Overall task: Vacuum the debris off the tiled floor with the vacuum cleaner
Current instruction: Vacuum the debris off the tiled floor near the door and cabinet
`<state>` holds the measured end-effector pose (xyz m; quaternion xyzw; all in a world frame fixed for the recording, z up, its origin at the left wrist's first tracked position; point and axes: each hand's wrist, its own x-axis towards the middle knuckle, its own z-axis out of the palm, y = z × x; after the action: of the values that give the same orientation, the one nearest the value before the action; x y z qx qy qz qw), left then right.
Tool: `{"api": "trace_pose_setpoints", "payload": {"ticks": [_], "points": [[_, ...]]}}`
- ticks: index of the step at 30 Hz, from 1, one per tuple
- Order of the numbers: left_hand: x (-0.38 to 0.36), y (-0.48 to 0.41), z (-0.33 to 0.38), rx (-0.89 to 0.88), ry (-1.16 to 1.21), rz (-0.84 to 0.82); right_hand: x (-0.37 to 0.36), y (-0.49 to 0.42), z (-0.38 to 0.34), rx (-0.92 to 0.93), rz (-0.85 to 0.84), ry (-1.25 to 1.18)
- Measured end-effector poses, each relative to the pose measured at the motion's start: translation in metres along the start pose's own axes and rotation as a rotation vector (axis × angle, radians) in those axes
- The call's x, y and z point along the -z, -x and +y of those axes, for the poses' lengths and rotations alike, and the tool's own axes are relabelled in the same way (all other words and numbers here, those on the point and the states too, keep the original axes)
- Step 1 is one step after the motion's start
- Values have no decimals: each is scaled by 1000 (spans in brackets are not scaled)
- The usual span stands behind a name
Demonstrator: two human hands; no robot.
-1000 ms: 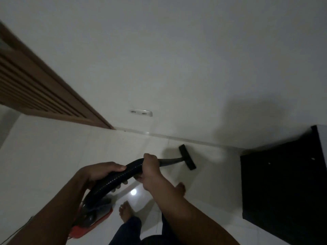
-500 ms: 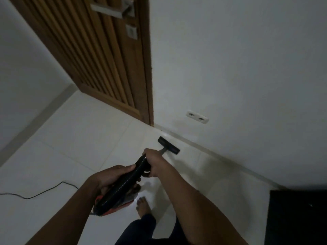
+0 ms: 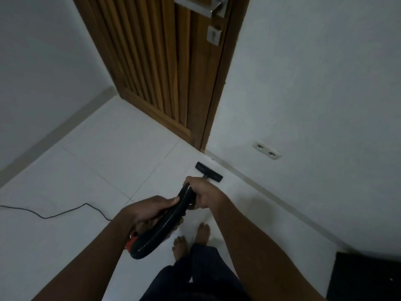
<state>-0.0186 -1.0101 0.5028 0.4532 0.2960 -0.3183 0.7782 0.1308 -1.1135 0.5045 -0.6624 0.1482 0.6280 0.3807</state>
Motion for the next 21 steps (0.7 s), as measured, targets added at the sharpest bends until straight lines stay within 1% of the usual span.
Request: {"api": "trace_pose_setpoints", "payload": {"ticks": [2, 3, 7, 9, 14, 17, 21], "points": [[0, -5, 5, 11, -35, 58, 2, -4, -4, 3, 23, 10], [2, -6, 7, 8, -50, 57, 2, -5, -5, 4, 24, 9], [17, -2, 13, 9, -30, -81, -1, -3, -8, 6, -25, -18], [20, -2, 15, 5, -2, -113, 1, -4, -11, 4, -34, -23], [12, -22, 27, 4, -8, 5, 13, -13, -27, -12, 26, -47], [12, -28, 33, -4, -1, 0, 18, -17, -31, 14, 37, -68], [19, -32, 40, -15, 27, -17, 32, -16, -34, 19, -27, -148]]}}
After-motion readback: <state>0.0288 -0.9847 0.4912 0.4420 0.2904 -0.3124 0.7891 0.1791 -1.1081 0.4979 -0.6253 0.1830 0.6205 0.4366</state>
